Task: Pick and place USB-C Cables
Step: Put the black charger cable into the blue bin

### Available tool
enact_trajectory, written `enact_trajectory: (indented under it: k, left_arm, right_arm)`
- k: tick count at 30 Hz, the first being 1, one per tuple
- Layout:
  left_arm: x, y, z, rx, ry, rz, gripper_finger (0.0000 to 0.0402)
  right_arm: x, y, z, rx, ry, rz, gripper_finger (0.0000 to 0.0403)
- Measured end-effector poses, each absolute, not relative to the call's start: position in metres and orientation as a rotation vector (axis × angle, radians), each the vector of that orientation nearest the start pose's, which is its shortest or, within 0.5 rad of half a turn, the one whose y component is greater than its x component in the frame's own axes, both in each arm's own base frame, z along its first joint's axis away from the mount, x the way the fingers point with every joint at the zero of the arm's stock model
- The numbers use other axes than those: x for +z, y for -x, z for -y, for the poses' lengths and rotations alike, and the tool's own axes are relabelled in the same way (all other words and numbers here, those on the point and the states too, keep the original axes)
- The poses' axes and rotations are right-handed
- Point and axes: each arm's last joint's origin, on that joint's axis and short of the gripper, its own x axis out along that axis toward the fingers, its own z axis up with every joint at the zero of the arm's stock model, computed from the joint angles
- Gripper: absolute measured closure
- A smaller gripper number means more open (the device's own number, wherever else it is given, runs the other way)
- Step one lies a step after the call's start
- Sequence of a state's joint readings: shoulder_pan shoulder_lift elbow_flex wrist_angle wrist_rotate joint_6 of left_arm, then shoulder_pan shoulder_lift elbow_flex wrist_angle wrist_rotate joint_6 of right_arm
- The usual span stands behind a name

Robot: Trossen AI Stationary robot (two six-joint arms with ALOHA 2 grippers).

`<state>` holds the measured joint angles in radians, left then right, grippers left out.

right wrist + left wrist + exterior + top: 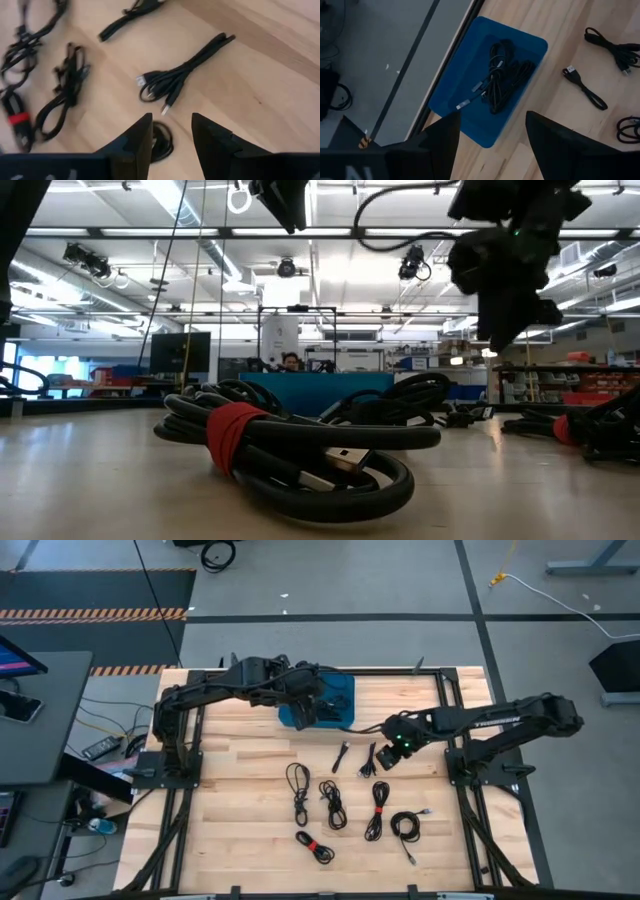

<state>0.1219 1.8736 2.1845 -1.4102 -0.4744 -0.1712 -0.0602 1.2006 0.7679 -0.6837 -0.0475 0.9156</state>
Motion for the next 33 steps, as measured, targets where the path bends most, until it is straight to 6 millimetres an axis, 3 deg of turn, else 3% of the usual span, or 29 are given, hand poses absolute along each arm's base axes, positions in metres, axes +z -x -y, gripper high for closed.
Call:
enact_trajectory:
  k: [9,16,28,33]
  left_arm:
    - [0.404,-0.352,-0.056,0.616,-0.061,-1.054,0.017]
    - [0.404,-0.351,-0.056,0.595,-0.095,-1.068,0.017]
    - [0.404,-0.352,-0.056,0.562,-0.149,-1.084,0.017]
    - [0.404,-0.352,-0.056,0.555,-0.161,-1.087,0.017]
  right_arm:
    - [0.174,-0.249,0.015,-0.539,-0.894,-1.073,0.0192]
    - [0.154,-0.261,0.019,-0.526,-0.929,-1.109,0.0167]
    - [0.139,-0.268,0.03,-0.62,-0.93,-1.087,0.017]
    - [0.134,-0.267,0.034,-0.667,-0.959,-1.094,0.0211]
